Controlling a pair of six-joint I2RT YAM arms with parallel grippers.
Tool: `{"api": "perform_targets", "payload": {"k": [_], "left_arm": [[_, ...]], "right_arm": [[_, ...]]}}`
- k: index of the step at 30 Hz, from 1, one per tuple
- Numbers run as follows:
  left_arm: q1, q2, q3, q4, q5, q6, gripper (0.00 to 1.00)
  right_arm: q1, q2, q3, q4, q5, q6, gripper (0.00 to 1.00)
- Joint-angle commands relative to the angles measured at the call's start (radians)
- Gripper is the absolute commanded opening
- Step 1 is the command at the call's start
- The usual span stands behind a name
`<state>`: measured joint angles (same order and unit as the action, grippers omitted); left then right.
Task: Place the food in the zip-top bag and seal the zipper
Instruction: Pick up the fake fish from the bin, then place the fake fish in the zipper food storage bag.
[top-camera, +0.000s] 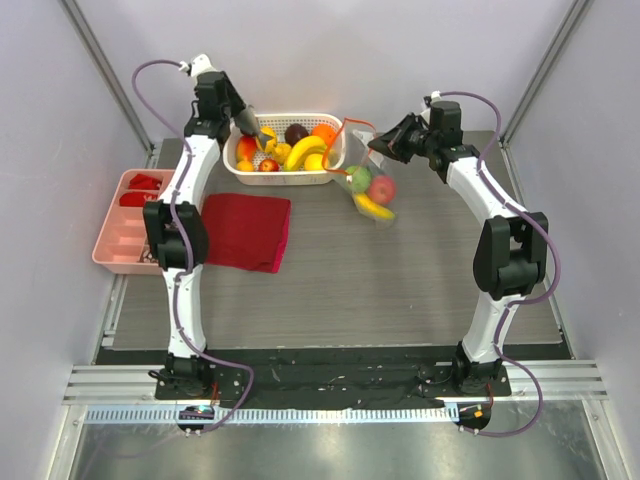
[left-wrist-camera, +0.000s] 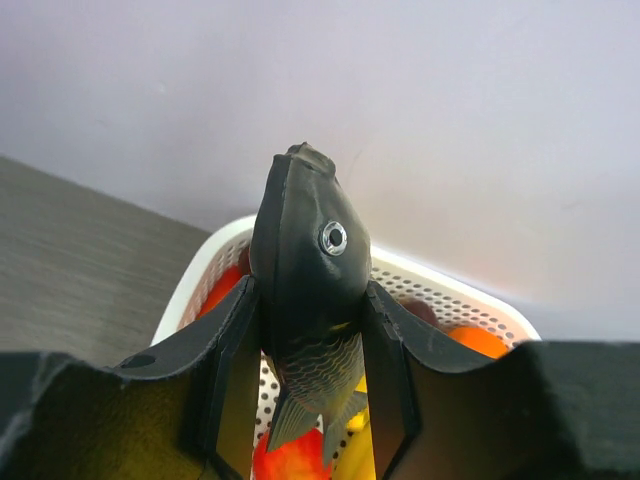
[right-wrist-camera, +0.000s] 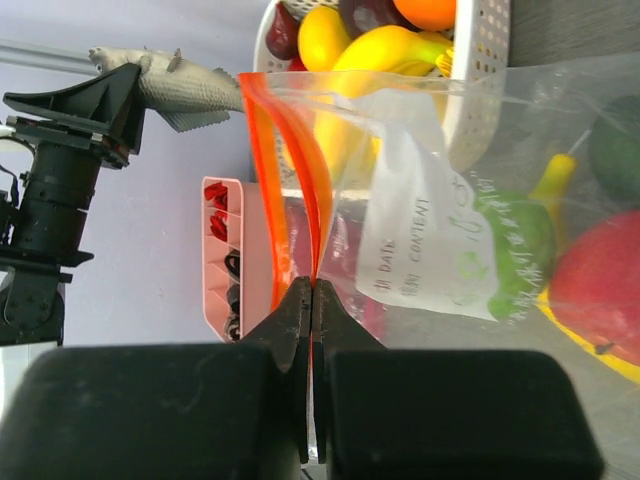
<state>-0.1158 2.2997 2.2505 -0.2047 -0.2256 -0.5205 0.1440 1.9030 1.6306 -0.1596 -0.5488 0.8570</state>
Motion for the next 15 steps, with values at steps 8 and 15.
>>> {"api": "perform_targets", "payload": {"k": [8,15], "left_arm": [[-0.071,-0.187,-0.034,0.163,0.0,0.197,0.05],[-0.114,-0.241,-0.009,0.178,0.022,0.201,0.01]], "right_arm": [[0.049,0.024,0.141,0.152,-0.026,0.122,0.01],[0.054,0.024,0.101,0.155,-0.023,0.155,0.01]]}}
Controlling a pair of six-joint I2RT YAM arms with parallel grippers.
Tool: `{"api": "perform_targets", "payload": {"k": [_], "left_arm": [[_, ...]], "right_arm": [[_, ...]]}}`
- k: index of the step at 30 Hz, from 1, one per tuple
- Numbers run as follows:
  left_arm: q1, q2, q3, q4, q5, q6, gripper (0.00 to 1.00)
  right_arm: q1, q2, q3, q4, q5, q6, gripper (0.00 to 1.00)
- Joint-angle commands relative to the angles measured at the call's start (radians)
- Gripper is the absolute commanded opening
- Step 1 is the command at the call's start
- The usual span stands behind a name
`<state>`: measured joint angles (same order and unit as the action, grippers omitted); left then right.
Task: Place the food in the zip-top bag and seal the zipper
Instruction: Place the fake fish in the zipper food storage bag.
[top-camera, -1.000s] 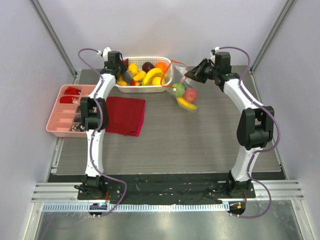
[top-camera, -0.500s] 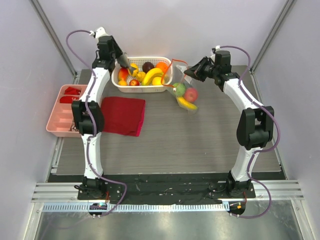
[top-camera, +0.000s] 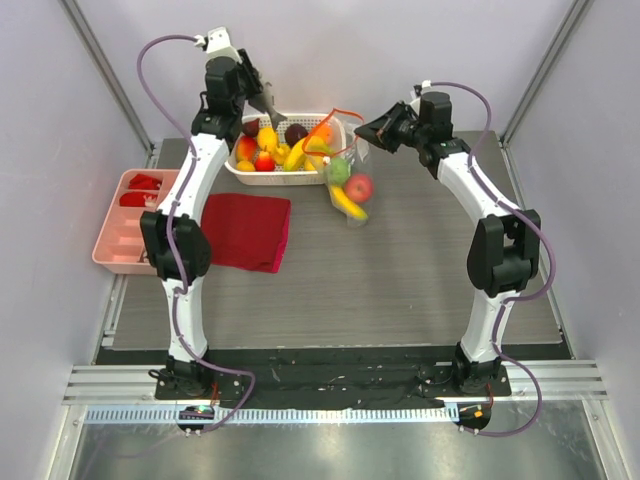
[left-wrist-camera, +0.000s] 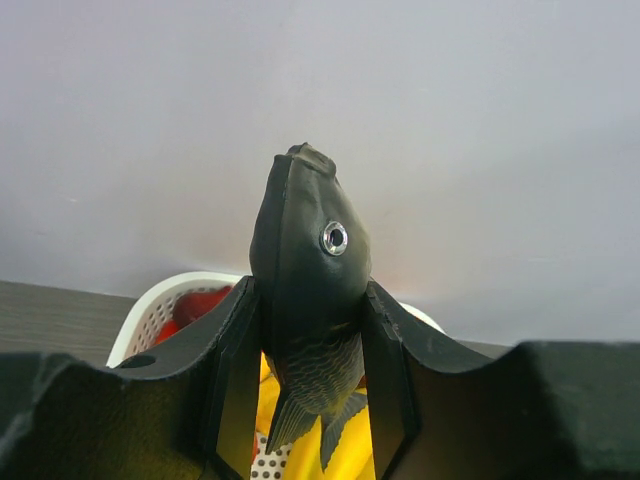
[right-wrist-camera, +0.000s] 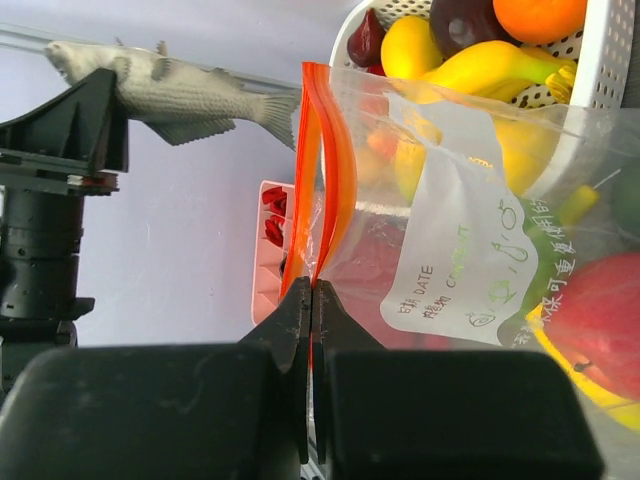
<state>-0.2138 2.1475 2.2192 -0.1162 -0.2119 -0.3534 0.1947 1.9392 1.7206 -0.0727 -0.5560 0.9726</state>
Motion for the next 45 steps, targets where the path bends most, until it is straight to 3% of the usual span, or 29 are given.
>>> {"api": "perform_targets", "payload": {"k": [1,11,19,29,39,45], "left_arm": [[-0.028,-0.095,0.022,0.092,0.003,0.04,0.01],[-0.12,-0.167,-0.07,0.102,0.045,-0.01,0.0],[-0.214,-0.187,-0.142,0.001,0.006,-0.202,0.0],[-0.268,-0.054,-0.021,-0.198,-0.096,-0.41,0.0],[-0.297,-0.003,0.019,-0.323,0.187,-0.26,0.0],[-0.305,0.061,0.091,-0.46,0.267,-0.214,0.0]], "right_arm": [[0.006,-0.01,-0.001,0.068,-0.019,0.046,0.01],[0.0,0.01,-0.059,0.108,-0.019,0.052,0.01],[-0.005,0.003,-0.067,0.106,-0.019,0.048,0.01],[-0.003,-0.005,-0.07,0.108,-0.024,0.066,0.01],[-0.015,-0.014,-0.087,0.117,-0.036,0.058,0.01],[-0.015,-0.02,-0.101,0.132,-0.055,0.049,0.01]]}}
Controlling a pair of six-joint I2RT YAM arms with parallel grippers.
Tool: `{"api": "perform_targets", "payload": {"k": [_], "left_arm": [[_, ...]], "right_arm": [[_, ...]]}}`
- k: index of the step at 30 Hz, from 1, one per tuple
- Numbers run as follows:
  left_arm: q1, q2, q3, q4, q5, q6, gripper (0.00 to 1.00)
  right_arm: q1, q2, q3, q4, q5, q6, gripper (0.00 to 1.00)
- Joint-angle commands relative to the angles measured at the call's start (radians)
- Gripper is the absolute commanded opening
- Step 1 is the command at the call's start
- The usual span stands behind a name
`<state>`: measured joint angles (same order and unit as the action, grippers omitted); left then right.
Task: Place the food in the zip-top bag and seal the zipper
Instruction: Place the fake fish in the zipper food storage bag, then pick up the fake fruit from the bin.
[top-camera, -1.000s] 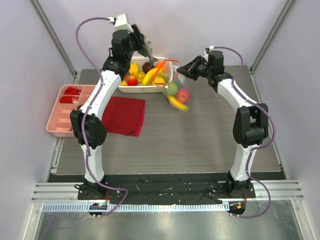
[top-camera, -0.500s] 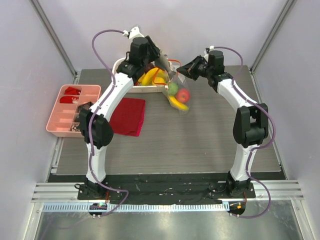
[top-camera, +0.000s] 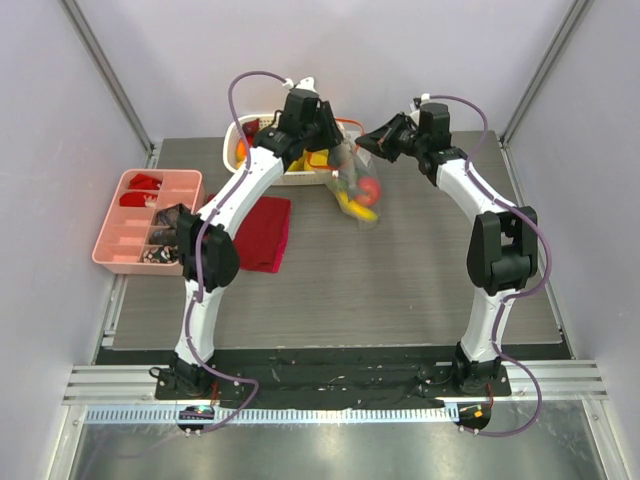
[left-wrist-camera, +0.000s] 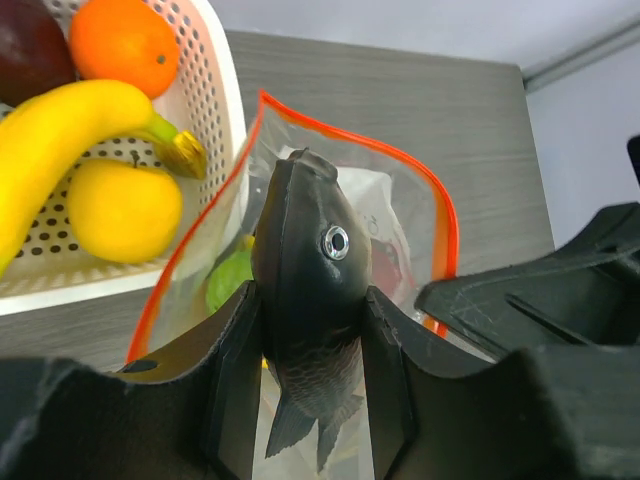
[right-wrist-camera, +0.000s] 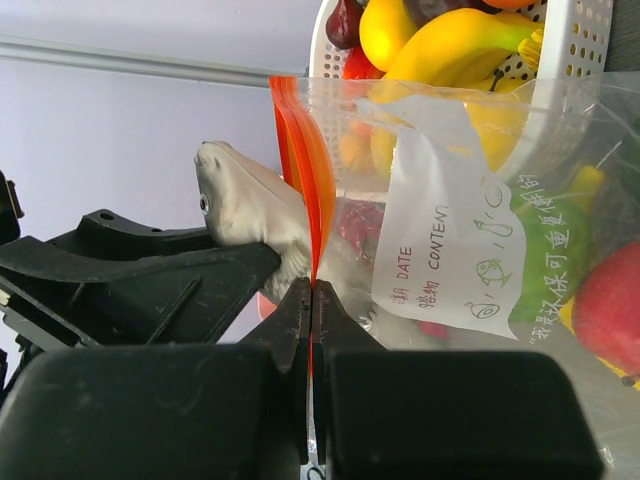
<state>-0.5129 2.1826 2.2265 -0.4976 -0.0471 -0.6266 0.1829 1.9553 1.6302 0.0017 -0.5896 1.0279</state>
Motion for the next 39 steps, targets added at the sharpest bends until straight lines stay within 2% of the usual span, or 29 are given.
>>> {"api": "perform_targets", "payload": {"k": [1,4,7,10,11,13,14,16,17,20,23,25,28,30,31,39], "left_arm": [[-0.007,0.04,0.102,-0.097,0.111,0.059,0.0],[-0.012,0.075,0.134,-0.136,0.142,0.067,0.0],[-0.012,0.106,0.17,-0.165,0.165,0.082,0.06],[-0.01,0.108,0.171,-0.18,0.127,0.088,0.3],[-0.007,0.105,0.171,-0.174,0.131,0.087,0.46],[0.008,0.083,0.17,-0.136,0.173,0.084,0.59],[0.013,0.074,0.168,-0.119,0.185,0.084,0.71],[0.017,0.034,0.167,-0.07,0.21,0.102,0.84],[0.02,0.014,0.167,-0.058,0.211,0.134,0.99],[0.046,-0.073,0.133,-0.001,0.222,0.183,1.0],[0.106,-0.157,0.013,0.109,0.263,0.185,1.0],[0.184,-0.168,-0.044,0.14,0.271,0.137,1.0],[0.258,-0.13,-0.038,0.113,0.222,0.163,0.99],[0.287,-0.092,-0.045,0.11,0.176,0.203,0.93],[0.292,-0.075,-0.045,0.108,0.159,0.258,0.86],[0.313,0.1,0.009,0.068,-0.005,0.481,0.67]], "right_arm": [[-0.003,-0.035,-0.012,0.06,-0.022,-0.005,0.01],[-0.002,-0.033,-0.012,0.066,-0.032,-0.008,0.01],[-0.003,-0.038,-0.018,0.067,-0.038,-0.012,0.01],[-0.003,-0.044,-0.024,0.073,-0.044,-0.015,0.01],[-0.003,-0.045,-0.027,0.073,-0.045,-0.017,0.01],[-0.005,-0.05,-0.033,0.07,-0.047,-0.019,0.01],[-0.006,-0.052,-0.035,0.069,-0.046,-0.02,0.01],[-0.01,-0.053,-0.038,0.064,-0.044,-0.022,0.01],[-0.017,-0.052,-0.038,0.061,-0.044,-0.022,0.01],[-0.036,-0.055,-0.038,0.052,-0.041,-0.023,0.01],[-0.043,-0.058,-0.035,0.044,-0.038,-0.029,0.01],[-0.052,-0.061,-0.038,0.044,-0.035,-0.032,0.01],[-0.056,-0.064,-0.041,0.044,-0.035,-0.029,0.01],[-0.057,-0.062,-0.044,0.041,-0.036,-0.031,0.01],[-0.059,-0.061,-0.044,0.041,-0.038,-0.032,0.01],[-0.065,-0.055,-0.03,0.023,-0.032,-0.045,0.01]]}}
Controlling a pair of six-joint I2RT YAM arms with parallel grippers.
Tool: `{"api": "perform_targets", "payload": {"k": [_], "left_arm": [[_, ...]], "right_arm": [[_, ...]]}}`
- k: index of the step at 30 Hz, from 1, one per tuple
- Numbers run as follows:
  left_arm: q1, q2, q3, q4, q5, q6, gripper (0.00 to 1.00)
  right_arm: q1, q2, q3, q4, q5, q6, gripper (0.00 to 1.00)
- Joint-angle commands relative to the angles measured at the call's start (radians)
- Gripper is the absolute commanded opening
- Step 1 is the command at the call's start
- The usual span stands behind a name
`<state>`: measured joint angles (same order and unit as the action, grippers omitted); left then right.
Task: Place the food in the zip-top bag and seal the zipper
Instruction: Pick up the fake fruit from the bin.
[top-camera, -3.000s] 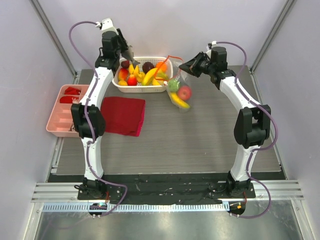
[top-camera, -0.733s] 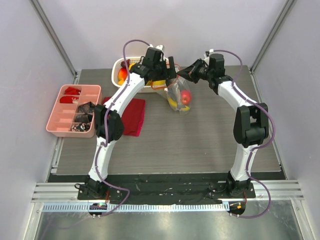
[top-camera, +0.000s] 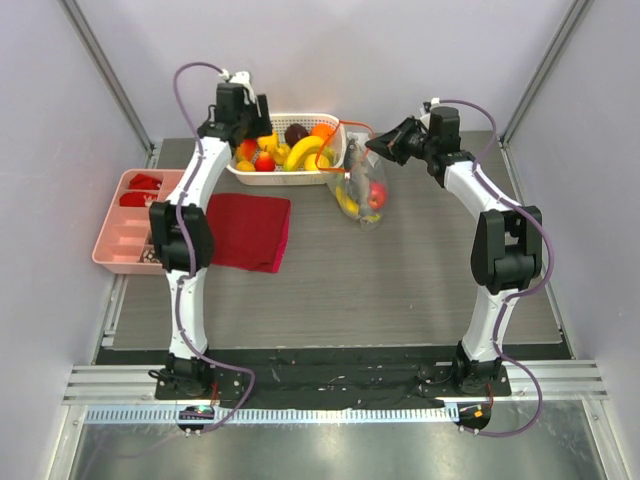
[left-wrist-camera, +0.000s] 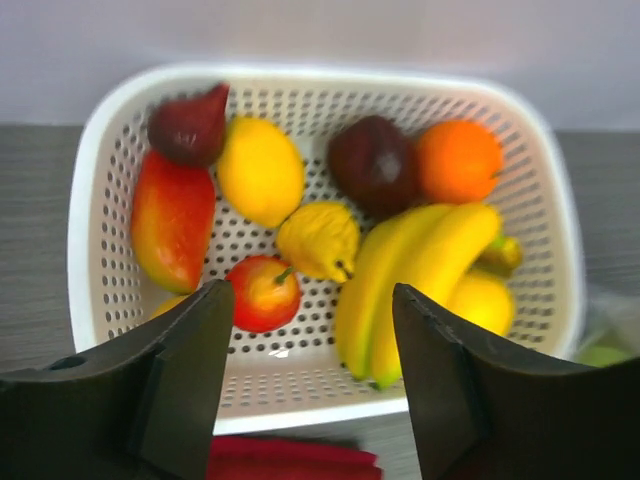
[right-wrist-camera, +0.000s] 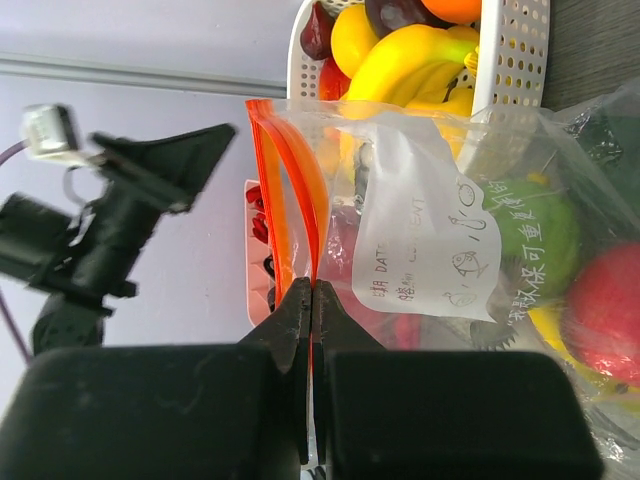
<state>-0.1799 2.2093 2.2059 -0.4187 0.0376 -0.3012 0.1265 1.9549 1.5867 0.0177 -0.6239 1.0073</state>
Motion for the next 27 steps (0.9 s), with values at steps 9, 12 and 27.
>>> {"api": "perform_targets", "payload": {"k": [9,12,27], "left_arm": [[-0.023,0.219,0.094,-0.011,-0.12,0.321,0.61],[-0.023,0.242,0.083,0.006,-0.117,0.318,0.62],[-0.02,0.28,0.091,0.08,-0.12,0.306,0.42]], "right_arm": [[-0.01,-0.051,0.01,-0.007,0.013,-0.038,0.01],[-0.01,-0.053,0.007,-0.01,0.015,-0.038,0.01],[-0.019,-0.05,0.007,-0.01,0.007,-0.044,0.01]]}}
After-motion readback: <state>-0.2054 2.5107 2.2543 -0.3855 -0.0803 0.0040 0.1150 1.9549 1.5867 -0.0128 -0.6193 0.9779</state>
